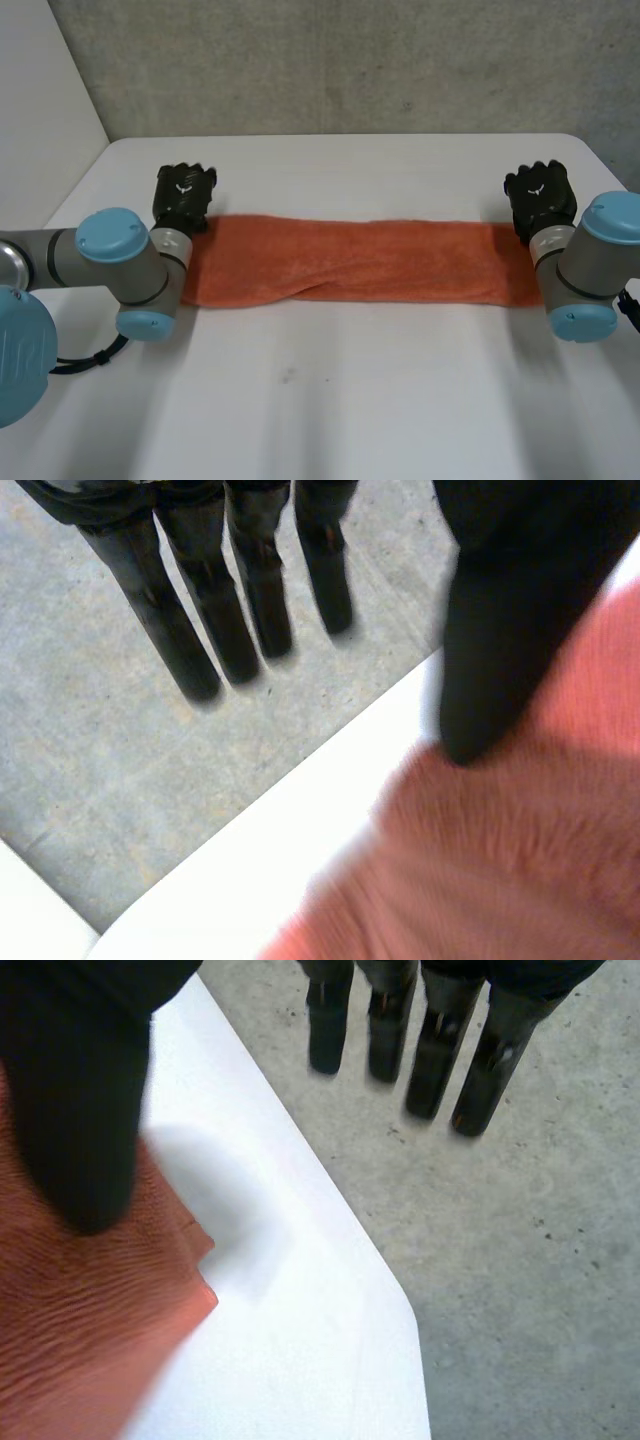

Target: Fold the laundry

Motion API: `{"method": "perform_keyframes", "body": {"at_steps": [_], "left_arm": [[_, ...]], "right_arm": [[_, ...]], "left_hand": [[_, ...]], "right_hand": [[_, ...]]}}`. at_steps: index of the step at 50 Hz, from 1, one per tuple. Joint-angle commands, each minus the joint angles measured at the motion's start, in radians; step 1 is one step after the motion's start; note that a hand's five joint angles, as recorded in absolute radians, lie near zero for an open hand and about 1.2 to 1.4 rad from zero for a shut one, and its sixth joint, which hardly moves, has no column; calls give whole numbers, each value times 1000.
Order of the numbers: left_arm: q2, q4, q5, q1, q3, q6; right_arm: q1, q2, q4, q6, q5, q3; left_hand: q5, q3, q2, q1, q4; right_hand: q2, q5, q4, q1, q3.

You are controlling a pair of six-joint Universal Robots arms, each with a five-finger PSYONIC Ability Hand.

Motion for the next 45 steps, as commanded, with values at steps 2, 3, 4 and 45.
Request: {"method": "perform_keyframes", "body": {"at_steps": [2,3,4,45], "left_arm": [[39,38,12,-1,-42,10],[69,37,9,-1,-56,10],[103,35,6,0,-77,8],[508,-309,8,140,-519,-104]], "right_arm": [[-5,-89,18,4,35,23],[-5,-126,27,7,34,35],[-5,-126,27,7,34,35],[-302,-418,387,211,-463,428]], "left_hand": [[-464,-485,-473,-385,-474],[-464,-485,-473,-385,-474],[-464,-485,-473,-385,-474],[-408,-428,-417,-328,-417]], "right_hand": [[-241,-271,-256,-138,-253],[-241,-271,-256,-138,-253],[-241,-271,-256,-138,-253],[301,271,286,404,288]]}}
